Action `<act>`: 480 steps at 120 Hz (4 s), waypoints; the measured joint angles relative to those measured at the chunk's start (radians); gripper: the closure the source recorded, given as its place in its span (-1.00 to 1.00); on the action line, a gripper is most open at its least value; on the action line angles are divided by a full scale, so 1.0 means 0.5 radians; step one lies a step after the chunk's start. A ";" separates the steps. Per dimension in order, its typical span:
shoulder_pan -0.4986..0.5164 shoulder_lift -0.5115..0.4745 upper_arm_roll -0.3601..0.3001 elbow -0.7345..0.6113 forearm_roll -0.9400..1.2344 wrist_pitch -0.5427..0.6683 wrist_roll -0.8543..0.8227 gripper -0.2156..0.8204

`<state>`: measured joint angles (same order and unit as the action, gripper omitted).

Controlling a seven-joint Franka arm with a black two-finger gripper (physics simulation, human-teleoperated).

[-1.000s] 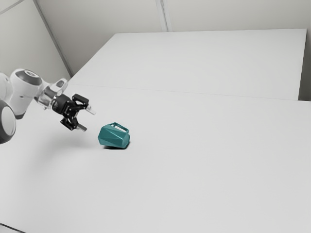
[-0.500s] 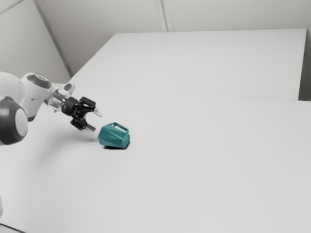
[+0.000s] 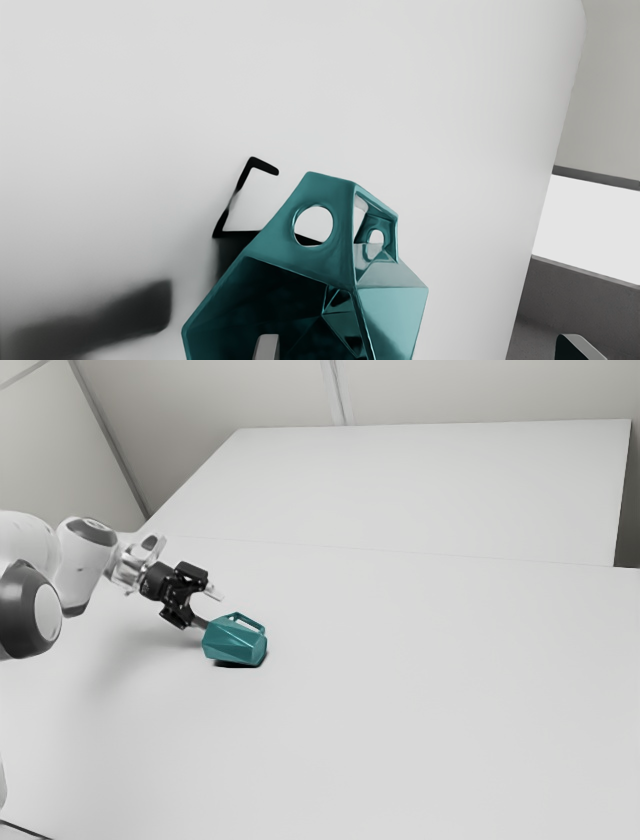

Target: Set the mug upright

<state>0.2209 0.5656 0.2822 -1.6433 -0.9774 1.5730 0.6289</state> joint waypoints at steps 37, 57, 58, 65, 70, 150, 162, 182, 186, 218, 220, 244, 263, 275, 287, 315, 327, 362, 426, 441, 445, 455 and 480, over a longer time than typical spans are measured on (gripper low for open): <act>-0.001 0.039 -0.027 -0.006 -0.014 0.023 0.038 -0.58; -0.003 0.054 -0.079 0.002 -0.033 0.049 0.049 -0.58; -0.003 0.054 -0.081 0.002 -0.033 0.050 0.050 -0.58; -0.003 0.056 -0.098 0.003 -0.036 0.061 0.053 -0.58; -0.003 0.056 -0.113 0.003 -0.037 0.071 0.054 -0.58; -0.008 0.060 -0.194 0.000 -0.061 0.167 0.068 0.58; -0.011 0.056 -0.198 0.000 -0.059 0.171 0.068 0.72; -0.015 0.045 -0.200 0.004 -0.051 0.177 0.067 0.84; -0.017 0.037 -0.200 0.005 -0.050 0.178 0.067 0.85; -0.086 -0.111 -0.227 0.006 -0.030 0.180 0.060 0.90; -0.095 -0.126 -0.227 0.005 -0.025 0.180 0.059 0.90; -0.212 -0.300 -0.227 -0.012 0.142 0.185 0.025 0.92; -0.271 -0.417 -0.229 -0.031 0.457 0.185 -0.057 0.92; -0.292 -0.519 -0.271 -0.031 0.764 0.185 -0.135 0.92; -0.304 -0.602 -0.326 -0.033 1.046 0.185 -0.222 0.91; -0.312 -0.769 -0.502 -0.184 1.533 0.309 -0.394 0.91; -0.321 -0.828 -0.580 -0.273 1.705 0.412 -0.454 0.91; -0.397 -0.891 -0.608 -0.509 2.006 0.808 -0.585 0.91; -0.435 -0.812 -0.611 -0.693 2.058 1.151 -0.726 0.92; -0.456 -0.783 -0.610 -0.692 2.091 1.181 -0.746 0.92; -0.460 -0.776 -0.609 -0.691 2.105 1.185 -0.750 0.92; -0.463 -0.757 -0.608 -0.689 2.127 1.194 -0.762 0.92; -0.464 -0.714 -0.608 -0.690 2.147 1.206 -0.787 0.92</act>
<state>-0.0110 0.2088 -0.0216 -1.9883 0.0962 2.1761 0.2355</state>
